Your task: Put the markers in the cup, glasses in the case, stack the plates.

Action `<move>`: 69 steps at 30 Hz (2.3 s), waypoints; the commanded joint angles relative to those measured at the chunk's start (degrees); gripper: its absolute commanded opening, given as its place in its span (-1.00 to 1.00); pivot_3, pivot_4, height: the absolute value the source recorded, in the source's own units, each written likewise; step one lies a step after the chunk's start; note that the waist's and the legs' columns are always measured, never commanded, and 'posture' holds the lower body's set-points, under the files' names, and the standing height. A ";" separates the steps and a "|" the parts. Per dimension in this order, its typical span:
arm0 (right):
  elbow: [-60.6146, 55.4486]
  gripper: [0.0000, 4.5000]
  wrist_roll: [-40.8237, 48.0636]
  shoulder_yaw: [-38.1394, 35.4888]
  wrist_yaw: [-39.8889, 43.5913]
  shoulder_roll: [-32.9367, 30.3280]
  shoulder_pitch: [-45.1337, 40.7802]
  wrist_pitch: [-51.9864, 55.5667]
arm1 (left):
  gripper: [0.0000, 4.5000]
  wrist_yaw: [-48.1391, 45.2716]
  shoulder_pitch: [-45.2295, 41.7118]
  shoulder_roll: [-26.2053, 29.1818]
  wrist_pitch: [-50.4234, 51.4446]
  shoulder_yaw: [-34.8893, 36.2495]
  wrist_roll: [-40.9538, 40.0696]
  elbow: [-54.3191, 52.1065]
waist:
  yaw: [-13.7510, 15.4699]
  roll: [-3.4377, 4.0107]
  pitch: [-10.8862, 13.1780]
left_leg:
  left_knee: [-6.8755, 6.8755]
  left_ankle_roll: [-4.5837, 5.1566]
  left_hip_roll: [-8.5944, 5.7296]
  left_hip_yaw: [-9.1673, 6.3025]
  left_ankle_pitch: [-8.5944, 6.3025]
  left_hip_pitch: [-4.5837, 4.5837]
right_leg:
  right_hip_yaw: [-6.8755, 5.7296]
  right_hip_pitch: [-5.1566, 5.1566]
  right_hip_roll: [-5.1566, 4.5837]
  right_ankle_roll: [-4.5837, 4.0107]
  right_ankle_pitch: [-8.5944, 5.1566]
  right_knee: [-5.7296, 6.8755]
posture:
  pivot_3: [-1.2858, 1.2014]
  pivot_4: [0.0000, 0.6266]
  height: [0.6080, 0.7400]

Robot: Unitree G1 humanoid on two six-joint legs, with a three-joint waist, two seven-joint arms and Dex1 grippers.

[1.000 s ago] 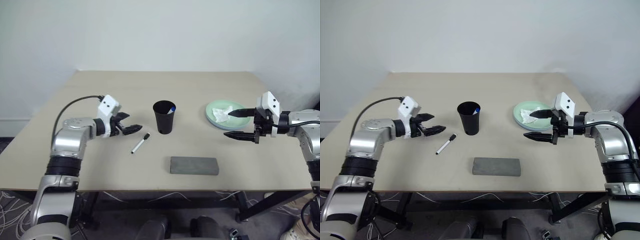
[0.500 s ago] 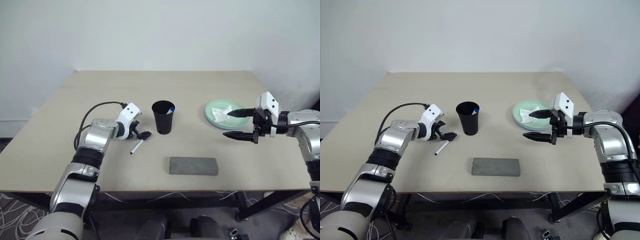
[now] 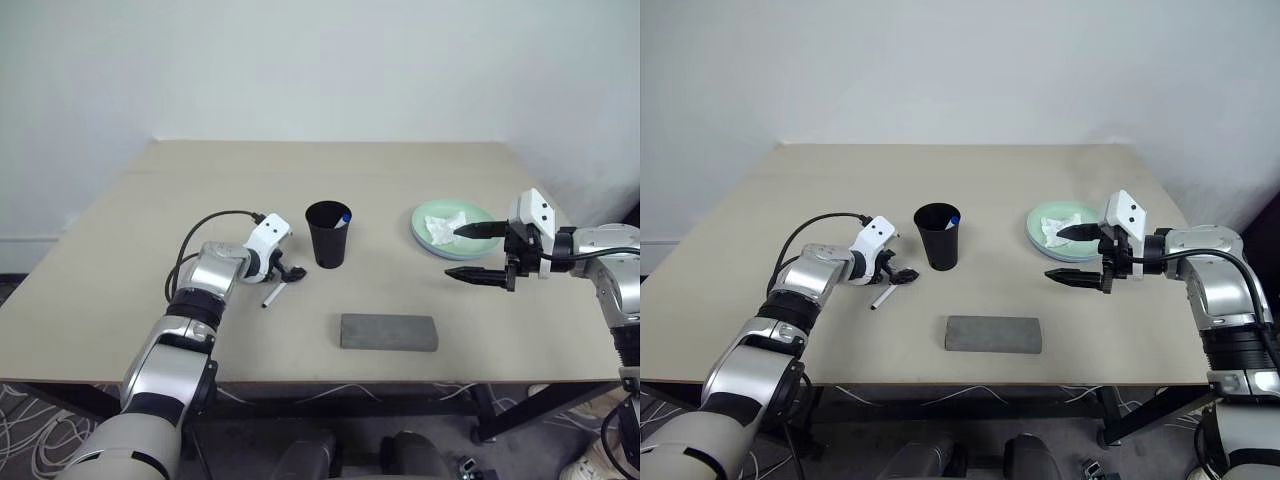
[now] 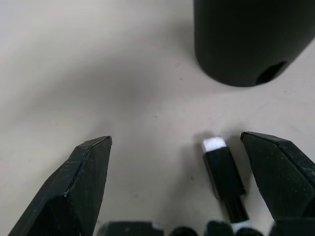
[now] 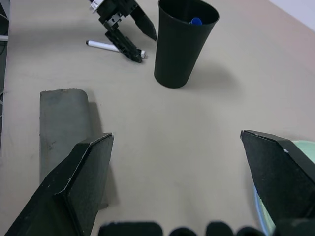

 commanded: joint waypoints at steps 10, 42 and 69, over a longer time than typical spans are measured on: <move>-2.04 1.00 0.40 -0.58 -0.48 0.36 -1.25 -0.34 | -0.37 -1.51 -2.79 -0.59 3.31 -1.93 2.77 1.81 | -0.04 -0.01 -0.01 | 0.05 0.00 0.02 0.00 0.00 0.05 | -0.03 0.07 0.00 0.00 0.00 0.02 | 0.03 -1.00 0.99; -1.59 1.00 -0.18 0.22 0.05 0.62 -1.94 -1.09 | -0.51 -1.06 -10.04 4.21 3.10 7.07 -1.85 1.03 | 0.12 -0.08 0.02 | 0.04 0.00 0.00 0.01 -0.02 -0.02 | -0.06 -0.02 -0.02 0.01 0.01 -0.01 | 0.03 -1.00 0.99; -3.02 1.00 0.18 0.94 -0.44 1.89 -1.66 -0.25 | 0.80 6.00 -15.50 -3.63 4.56 -0.33 7.11 15.09 | 0.08 -0.13 0.01 | 0.10 0.01 0.00 -0.02 -0.02 -0.08 | -0.10 -0.05 -0.02 0.02 0.01 0.00 | 0.03 -1.00 0.99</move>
